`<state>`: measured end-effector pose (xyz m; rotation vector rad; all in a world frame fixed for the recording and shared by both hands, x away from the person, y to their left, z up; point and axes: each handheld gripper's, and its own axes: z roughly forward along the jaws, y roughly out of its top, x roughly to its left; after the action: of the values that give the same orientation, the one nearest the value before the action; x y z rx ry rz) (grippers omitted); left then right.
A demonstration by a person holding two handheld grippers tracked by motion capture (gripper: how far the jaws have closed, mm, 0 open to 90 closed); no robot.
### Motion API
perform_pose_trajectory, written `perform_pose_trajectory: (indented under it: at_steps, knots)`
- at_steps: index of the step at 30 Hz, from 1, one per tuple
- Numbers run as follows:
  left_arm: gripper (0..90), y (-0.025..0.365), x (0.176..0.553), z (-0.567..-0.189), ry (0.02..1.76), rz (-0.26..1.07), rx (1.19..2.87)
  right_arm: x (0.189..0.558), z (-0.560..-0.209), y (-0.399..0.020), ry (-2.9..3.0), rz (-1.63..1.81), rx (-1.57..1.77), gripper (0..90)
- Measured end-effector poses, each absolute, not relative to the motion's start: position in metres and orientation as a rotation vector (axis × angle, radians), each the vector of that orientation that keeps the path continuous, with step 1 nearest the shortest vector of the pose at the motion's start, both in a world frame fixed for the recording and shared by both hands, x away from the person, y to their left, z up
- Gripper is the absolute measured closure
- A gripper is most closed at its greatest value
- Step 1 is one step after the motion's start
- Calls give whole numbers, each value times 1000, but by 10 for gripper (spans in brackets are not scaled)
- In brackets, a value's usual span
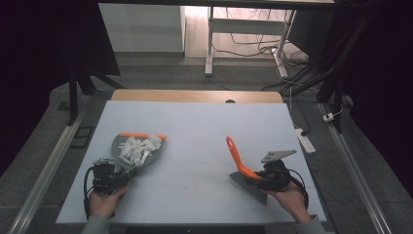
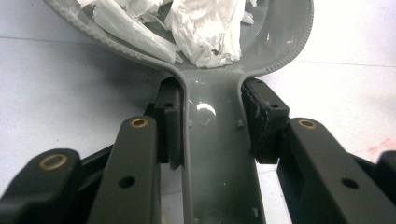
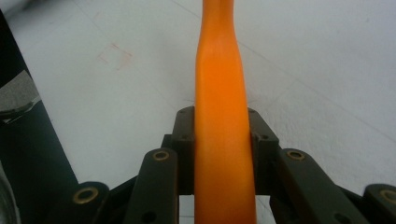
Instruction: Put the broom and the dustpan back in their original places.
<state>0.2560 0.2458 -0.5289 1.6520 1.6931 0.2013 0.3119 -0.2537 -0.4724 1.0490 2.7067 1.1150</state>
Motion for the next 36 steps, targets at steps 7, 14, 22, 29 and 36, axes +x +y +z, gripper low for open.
perform_pose_trajectory:
  at_steps: [7, 14, 22, 29, 36]
  knots:
    - [615, 247, 259, -534, 1728, 209, 1641, 324, -482, -259, 2723, 1080, 1119, 700]
    - [613, 246, 261, -537, 1738, 211, 1657, 342, -490, -269, 2723, 1038, 1186, 649]
    - [566, 245, 260, -538, 1720, 203, 1675, 348, -497, -272, 2714, 982, 1189, 550]
    - [397, 244, 259, -537, 1718, 227, 1694, 349, -502, -272, 2700, 895, 1204, 424]
    - [312, 245, 254, -530, 1671, 256, 1724, 348, -503, -273, 2642, 830, 1209, 353]
